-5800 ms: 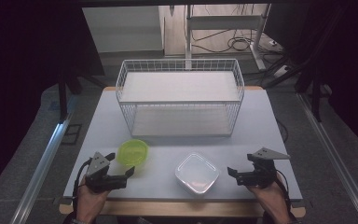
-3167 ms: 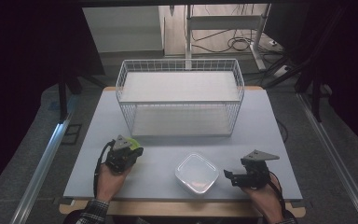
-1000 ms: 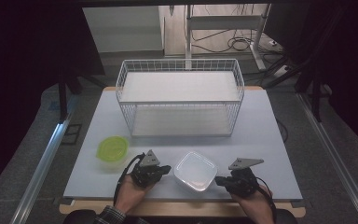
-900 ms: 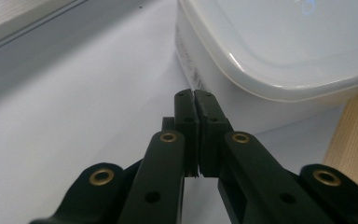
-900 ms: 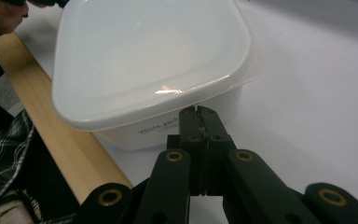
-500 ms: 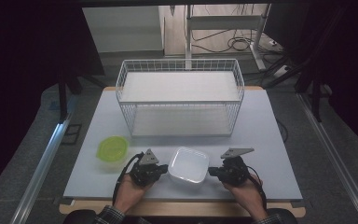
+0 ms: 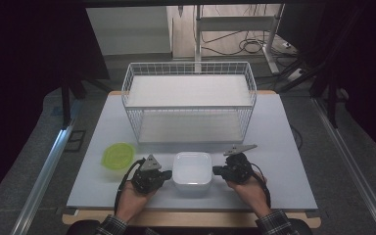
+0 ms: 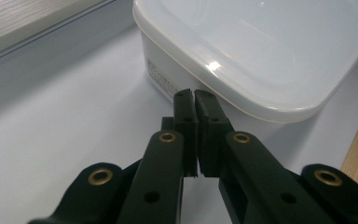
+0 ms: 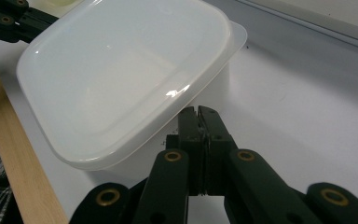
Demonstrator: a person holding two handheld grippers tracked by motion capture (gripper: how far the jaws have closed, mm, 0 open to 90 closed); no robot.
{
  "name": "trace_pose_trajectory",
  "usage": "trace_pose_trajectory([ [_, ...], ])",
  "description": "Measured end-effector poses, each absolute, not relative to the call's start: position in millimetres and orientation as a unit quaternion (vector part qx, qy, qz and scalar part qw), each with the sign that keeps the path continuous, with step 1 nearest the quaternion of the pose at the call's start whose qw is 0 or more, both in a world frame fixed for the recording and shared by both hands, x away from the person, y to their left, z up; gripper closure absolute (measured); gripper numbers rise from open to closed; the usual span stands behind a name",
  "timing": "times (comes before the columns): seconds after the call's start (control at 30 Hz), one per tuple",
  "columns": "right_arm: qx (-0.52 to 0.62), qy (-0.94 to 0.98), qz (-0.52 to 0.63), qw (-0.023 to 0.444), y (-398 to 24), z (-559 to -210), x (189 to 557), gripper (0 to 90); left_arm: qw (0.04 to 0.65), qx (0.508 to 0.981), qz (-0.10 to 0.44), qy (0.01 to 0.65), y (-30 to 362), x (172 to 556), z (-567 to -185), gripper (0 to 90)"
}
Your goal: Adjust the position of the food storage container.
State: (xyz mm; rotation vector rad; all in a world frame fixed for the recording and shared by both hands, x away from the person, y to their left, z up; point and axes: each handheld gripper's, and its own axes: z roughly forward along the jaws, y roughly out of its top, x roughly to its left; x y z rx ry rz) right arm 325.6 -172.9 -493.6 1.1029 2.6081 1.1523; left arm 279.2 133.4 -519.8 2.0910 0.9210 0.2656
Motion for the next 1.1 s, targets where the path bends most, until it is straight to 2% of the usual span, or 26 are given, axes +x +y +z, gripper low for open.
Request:
trace_pose_trajectory([
  [0.13, 0.363, 0.851, 0.376, 0.045, -173, -496, 325, 86.9, 0.408, 0.830, 0.104, 0.366, 133, 280, -520, 87.6],
  [0.27, 0.361, 0.851, 0.375, 0.066, -175, -497, 323, 80.5, 0.402, 0.827, 0.118, 0.376, 138, 279, -518, 83.9],
  [0.37, 0.356, 0.852, 0.373, 0.092, -177, -494, 320, 74.9, 0.403, 0.820, 0.127, 0.386, 146, 279, -515, 74.8],
  [0.47, 0.358, 0.848, 0.377, 0.105, -183, -491, 317, 64.8, 0.404, 0.820, 0.127, 0.386, 154, 277, -514, 65.2],
  [0.77, 0.347, 0.840, 0.396, 0.129, -194, -489, 313, 29.7, 0.402, 0.824, 0.130, 0.377, 166, 269, -516, 27.4],
  [0.8, 0.341, 0.839, 0.404, 0.130, -194, -489, 313, 22.5, 0.397, 0.832, 0.133, 0.364, 165, 267, -517, 22.6],
  [0.87, 0.338, 0.840, 0.403, 0.132, -194, -489, 312, 19.8, 0.395, 0.835, 0.137, 0.357, 165, 265, -517, 20.8],
  [0.97, 0.330, 0.846, 0.397, 0.133, -193, -492, 312, 13.8, 0.392, 0.839, 0.146, 0.348, 163, 264, -519, 12.0],
  [1.1, 0.329, 0.850, 0.392, 0.127, -192, -495, 312, 10.8, 0.394, 0.837, 0.164, 0.342, 163, 263, -520, 6.9],
])
